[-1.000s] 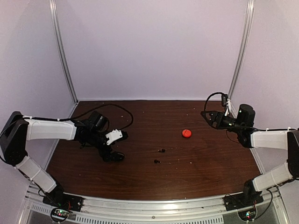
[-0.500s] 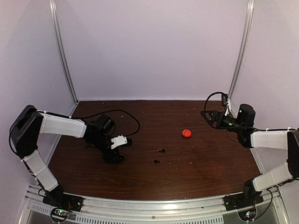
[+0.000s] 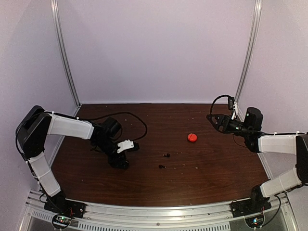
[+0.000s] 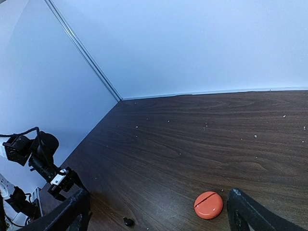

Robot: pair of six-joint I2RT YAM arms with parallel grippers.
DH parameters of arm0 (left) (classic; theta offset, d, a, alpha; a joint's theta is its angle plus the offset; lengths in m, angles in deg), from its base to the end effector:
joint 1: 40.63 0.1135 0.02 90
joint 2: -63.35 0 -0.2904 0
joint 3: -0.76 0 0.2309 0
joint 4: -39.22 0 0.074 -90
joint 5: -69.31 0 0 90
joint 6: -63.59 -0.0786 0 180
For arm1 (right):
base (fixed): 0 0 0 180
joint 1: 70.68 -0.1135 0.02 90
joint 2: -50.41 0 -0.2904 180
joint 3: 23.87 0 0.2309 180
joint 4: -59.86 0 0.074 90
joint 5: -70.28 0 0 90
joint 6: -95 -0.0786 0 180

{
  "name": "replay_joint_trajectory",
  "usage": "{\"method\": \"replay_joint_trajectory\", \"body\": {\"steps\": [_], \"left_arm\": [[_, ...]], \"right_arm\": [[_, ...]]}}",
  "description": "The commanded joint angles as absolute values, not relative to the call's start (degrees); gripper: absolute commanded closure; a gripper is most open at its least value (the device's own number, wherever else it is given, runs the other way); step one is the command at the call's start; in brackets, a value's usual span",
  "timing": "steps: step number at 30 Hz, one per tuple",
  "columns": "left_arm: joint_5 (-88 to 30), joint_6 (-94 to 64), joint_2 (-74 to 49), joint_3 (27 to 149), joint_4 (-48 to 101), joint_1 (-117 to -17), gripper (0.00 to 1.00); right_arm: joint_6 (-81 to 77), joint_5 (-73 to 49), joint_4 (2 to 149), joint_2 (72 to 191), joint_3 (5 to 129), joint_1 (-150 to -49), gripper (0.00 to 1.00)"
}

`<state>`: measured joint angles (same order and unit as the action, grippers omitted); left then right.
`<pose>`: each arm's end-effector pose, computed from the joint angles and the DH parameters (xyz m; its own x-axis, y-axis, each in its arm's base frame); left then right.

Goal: Insert the wireless bluetooth earbuds into the charging case
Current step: Pick up the charging case from the center of the board.

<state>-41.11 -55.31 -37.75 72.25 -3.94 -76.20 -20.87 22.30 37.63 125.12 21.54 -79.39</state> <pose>0.2447 -0.2087 0.1433 -0.3761 0.8258 -0.4204 0.9263 0.3462 -0.1486 0.2650 0.0938 0.2643 -0.4451 0.2598 -0.8570 -0.6390 0.5784 0.5071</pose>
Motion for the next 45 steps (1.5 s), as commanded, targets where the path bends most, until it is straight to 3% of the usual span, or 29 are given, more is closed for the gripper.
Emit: {"method": "replay_joint_trajectory", "body": {"steps": [1,5,8,23,34,41,45], "left_arm": [[-43.3,-53.5,-39.0,72.1,-7.7,-76.3,0.41],[-41.5,-52.8,-36.5,70.6,-7.7,-76.6,0.26],[-40.6,-53.5,-34.6,69.5,-7.2,-77.0,0.25],[-39.0,-53.6,-31.1,67.6,-3.9,-79.9,0.45],[-37.3,-53.3,-31.2,65.5,-1.4,-82.2,0.45],[-34.5,-52.8,-29.8,64.5,2.2,-83.4,0.69],[-32.1,-53.0,-25.0,64.7,5.7,-84.3,0.72]], "right_arm": [[-20.5,22.6,37.4,124.6,21.3,-79.8,0.0],[-20.3,22.5,37.5,124.4,21.1,-79.8,0.0],[-20.4,22.6,37.1,124.5,20.9,-79.8,0.0],[-21.1,22.5,36.6,123.9,20.4,-79.8,0.0],[-21.1,22.6,37.0,123.2,19.9,-79.8,0.0],[-21.3,23.1,37.6,123.2,19.8,-79.8,0.0],[-22.7,24.7,37.5,123.3,19.6,-80.3,0.0]]}}
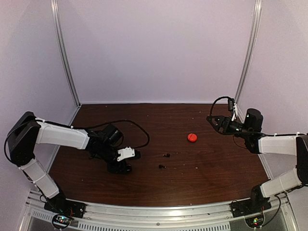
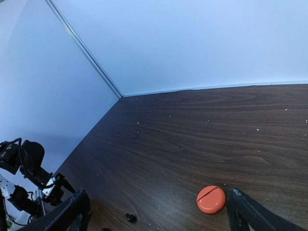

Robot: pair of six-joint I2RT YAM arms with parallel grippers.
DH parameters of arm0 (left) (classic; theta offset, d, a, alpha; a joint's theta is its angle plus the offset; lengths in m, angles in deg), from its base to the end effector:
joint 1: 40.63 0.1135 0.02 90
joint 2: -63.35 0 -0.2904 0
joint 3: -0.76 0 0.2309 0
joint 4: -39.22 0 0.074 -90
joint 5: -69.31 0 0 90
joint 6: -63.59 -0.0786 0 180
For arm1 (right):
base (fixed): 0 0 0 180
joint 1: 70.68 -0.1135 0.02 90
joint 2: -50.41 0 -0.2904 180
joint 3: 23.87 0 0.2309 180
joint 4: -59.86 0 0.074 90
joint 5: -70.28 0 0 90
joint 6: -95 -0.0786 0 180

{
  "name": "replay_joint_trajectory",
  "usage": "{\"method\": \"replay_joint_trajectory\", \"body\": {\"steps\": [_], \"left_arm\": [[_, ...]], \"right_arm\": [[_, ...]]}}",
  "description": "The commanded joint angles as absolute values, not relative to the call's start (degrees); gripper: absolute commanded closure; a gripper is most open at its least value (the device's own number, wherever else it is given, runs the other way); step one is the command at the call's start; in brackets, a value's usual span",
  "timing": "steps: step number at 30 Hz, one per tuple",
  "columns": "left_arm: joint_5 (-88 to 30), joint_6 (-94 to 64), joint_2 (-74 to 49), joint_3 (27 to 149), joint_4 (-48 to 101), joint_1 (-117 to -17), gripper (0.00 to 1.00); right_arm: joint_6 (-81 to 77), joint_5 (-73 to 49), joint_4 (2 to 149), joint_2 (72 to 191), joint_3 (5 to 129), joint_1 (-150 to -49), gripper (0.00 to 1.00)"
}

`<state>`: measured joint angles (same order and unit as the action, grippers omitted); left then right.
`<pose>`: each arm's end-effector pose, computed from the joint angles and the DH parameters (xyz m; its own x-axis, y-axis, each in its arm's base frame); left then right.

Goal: Insert the wireless bluetooth earbuds into the charging case
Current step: Pick up the charging case from the center of the board, then pass from the left arm to the right

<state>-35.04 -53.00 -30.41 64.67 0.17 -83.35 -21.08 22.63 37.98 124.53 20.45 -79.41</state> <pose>0.2023 -0.2133 0.1483 -0.2894 0.8575 -0.4254 0.9531 0.2990 -0.0456 0.2606 0.0936 0.2599 -0.4616 0.2578 -0.8488 -0.6332 0.5743 0.5188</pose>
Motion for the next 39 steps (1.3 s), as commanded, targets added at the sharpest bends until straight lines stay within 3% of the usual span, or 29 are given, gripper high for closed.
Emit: {"method": "replay_joint_trajectory", "body": {"steps": [1,8,20,39], "left_arm": [[-31.5,-53.2,-23.7,64.9,6.7,-84.8,0.72],[-23.2,-55.4,-19.6,73.7,10.4,-91.5,0.74],[-18.2,-56.6,-27.4,87.7,13.4,-99.8,0.74],[-16.9,-55.7,-28.4,88.6,18.0,-102.7,0.74]], "right_arm": [[-23.3,25.4,37.2,123.4,19.5,-80.7,0.0],[-27.0,26.3,40.2,123.7,20.6,-88.5,0.04],[-34.0,21.0,34.9,124.3,23.4,-106.6,0.14],[-37.0,12.5,26.9,132.8,26.7,-116.4,0.48]]}}
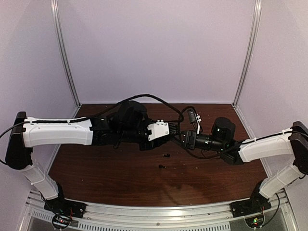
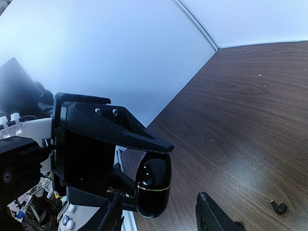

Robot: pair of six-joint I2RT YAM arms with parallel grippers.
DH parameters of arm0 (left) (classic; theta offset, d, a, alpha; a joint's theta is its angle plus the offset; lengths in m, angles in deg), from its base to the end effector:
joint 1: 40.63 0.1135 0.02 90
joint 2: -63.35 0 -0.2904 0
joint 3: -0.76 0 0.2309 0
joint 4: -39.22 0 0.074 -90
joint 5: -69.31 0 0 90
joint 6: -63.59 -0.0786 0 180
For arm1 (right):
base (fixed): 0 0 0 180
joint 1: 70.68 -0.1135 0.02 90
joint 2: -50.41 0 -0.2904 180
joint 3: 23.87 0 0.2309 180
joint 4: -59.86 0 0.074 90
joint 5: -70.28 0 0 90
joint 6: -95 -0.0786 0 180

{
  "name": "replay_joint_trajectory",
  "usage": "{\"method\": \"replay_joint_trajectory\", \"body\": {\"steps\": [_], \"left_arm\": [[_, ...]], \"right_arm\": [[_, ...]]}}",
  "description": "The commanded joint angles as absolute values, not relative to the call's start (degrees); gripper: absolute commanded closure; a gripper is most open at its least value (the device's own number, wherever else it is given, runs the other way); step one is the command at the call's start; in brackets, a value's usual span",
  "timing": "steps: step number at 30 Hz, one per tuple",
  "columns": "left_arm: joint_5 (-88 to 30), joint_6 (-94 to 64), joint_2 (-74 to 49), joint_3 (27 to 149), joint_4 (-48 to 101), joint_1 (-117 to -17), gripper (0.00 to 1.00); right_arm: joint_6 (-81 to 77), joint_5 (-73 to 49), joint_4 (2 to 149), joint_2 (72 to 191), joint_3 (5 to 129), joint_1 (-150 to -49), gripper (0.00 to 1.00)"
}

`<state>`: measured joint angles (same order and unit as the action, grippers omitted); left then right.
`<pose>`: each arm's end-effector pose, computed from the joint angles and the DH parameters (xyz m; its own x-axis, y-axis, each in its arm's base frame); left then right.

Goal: Insert the wireless bluetooth earbuds into the charging case
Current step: Pass from the left arm to the right

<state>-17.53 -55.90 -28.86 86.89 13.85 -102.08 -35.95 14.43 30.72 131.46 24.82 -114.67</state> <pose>0.1906 -0.3413 0.2997 0.2036 0.6542 -0.7284 0.8666 0.2257 0.4450 0.1914 0.2461 0.2690 -0.6715 0.1056 -0.7334 -0.7122 0.1813 0.6782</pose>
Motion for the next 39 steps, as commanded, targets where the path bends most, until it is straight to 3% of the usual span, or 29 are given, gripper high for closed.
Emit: {"method": "replay_joint_trajectory", "body": {"steps": [1,24,31,33,35,39], "left_arm": [[-16.8,-55.8,-28.4,88.6,18.1,-102.7,0.74],[-14.5,-57.3,-28.4,88.6,19.0,-104.2,0.75],[-14.2,-57.9,-28.6,88.6,19.3,-104.3,0.75],[-13.7,-57.5,-28.6,88.3,19.9,-104.3,0.7],[-13.5,-56.8,-28.1,87.5,20.9,-104.3,0.53],[-12.2,-54.6,-25.7,84.9,23.4,-104.2,0.28]], "right_arm": [[-37.1,12.3,26.6,133.1,26.7,-116.6,0.48],[-37.5,11.3,27.2,136.3,27.4,-118.2,0.65],[-36.8,11.5,27.7,136.3,27.7,-118.2,0.78],[-36.3,11.9,27.8,136.2,27.8,-118.2,0.82],[-35.4,12.4,27.3,135.7,27.7,-118.2,0.84],[-32.4,13.3,27.8,133.6,27.7,-117.9,0.86]]}}
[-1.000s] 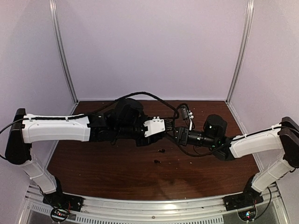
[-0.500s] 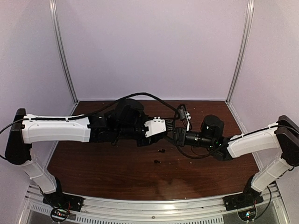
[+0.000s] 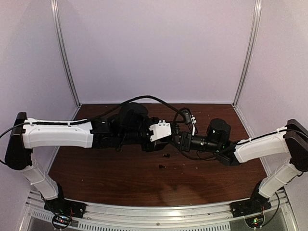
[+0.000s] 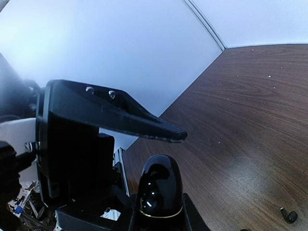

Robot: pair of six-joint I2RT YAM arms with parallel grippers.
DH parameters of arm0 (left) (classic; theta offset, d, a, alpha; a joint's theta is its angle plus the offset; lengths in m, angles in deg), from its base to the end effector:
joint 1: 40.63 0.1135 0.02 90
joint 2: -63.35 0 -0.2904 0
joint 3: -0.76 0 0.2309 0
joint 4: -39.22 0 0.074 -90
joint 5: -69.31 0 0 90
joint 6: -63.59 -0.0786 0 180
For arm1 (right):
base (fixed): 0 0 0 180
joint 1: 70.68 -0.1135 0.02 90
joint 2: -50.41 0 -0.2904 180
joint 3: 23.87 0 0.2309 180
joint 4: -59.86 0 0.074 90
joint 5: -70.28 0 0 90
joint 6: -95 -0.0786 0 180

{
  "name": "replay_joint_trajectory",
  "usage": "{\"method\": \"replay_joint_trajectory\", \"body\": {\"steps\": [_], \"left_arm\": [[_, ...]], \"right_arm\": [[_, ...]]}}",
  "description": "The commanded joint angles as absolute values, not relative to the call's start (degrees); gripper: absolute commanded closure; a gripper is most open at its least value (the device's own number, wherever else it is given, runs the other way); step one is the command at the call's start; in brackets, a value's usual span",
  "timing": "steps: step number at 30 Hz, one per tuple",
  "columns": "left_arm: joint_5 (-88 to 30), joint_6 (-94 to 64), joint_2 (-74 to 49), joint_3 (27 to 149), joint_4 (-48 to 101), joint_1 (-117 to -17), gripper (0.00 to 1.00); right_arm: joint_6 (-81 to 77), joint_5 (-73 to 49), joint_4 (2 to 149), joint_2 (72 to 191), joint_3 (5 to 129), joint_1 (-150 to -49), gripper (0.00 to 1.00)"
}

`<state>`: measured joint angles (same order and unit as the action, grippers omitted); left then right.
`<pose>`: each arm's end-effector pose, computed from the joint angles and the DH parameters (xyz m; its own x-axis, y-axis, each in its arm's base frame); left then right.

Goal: Insert the wireless bluetooth earbuds into the charging case
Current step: Pass from the left arm to the right, then pass from the right arm to the left

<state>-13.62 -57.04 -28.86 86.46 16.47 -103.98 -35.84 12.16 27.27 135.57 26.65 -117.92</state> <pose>0.1850 -0.3471 0.3032 0.2387 0.6516 -0.7200 0.8335 0.2430 0.4963 0.1909 0.2676 0.2666 -0.6604 0.1037 -0.7437 -0.7269 0.1602 0.6678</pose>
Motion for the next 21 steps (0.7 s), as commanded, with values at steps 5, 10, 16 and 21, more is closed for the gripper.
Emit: {"method": "replay_joint_trajectory", "body": {"steps": [5,10,16,21], "left_arm": [[-12.6,-52.4,-20.7,78.6,27.4,-104.3,0.03],[-14.0,-47.2,-14.0,71.7,31.9,-104.1,0.02],[-28.2,-39.9,-9.2,71.1,30.1,-102.2,0.02],[-39.0,-34.6,-8.7,72.7,30.7,-99.2,0.11]], "right_arm": [[-27.8,14.5,28.9,129.8,26.9,-116.9,0.87],[-22.0,17.8,30.6,126.1,26.3,-116.0,0.87],[-12.5,20.9,36.0,121.6,26.2,-116.0,0.89],[-5.9,21.5,41.1,117.7,26.6,-116.2,0.89]]}}
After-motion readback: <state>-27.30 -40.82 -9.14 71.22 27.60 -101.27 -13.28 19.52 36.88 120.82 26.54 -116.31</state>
